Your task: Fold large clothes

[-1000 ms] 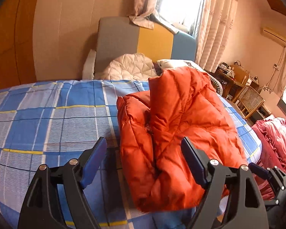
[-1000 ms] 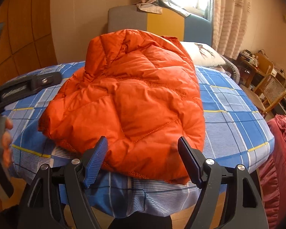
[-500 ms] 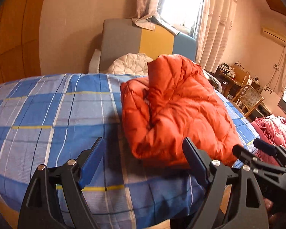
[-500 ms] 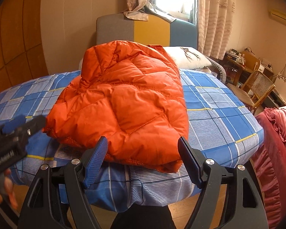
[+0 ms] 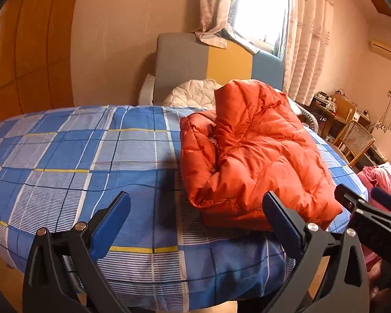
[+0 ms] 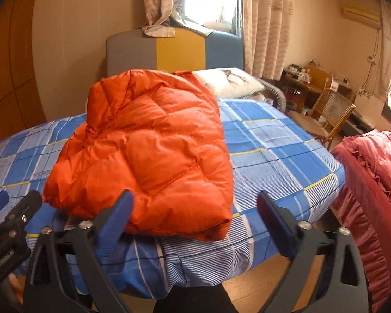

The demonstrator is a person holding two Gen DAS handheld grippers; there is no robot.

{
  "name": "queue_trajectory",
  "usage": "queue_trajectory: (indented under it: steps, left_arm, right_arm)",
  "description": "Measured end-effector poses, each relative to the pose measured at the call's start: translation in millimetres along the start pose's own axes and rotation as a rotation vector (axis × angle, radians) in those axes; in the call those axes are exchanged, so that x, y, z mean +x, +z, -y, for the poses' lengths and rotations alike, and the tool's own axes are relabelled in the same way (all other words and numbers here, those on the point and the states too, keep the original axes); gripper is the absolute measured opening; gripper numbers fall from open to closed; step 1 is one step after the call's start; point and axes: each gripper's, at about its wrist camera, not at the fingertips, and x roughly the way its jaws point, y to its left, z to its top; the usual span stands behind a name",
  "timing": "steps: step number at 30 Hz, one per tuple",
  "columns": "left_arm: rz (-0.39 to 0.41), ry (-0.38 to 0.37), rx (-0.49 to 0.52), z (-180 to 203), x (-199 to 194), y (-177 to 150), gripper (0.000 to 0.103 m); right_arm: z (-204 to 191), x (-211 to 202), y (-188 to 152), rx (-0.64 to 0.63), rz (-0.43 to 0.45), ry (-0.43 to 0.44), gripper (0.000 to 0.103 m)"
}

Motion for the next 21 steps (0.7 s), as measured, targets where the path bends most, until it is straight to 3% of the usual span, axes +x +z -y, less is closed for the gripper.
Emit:
queue_trajectory:
  steps: [15, 21]
  left_arm:
    - [0.007, 0.034, 0.038, 20.5, -14.8, -7.7, 0.101]
    - [0.028, 0.093, 0.042, 22.0, -16.2, -10.6, 0.101]
  right_arm:
    - [3.7, -2.8, -3.0, 0.004, 0.014, 0.005, 0.1]
    - [5.4, -2.1, -3.4, 0.013, 0.015, 0.003, 0.1]
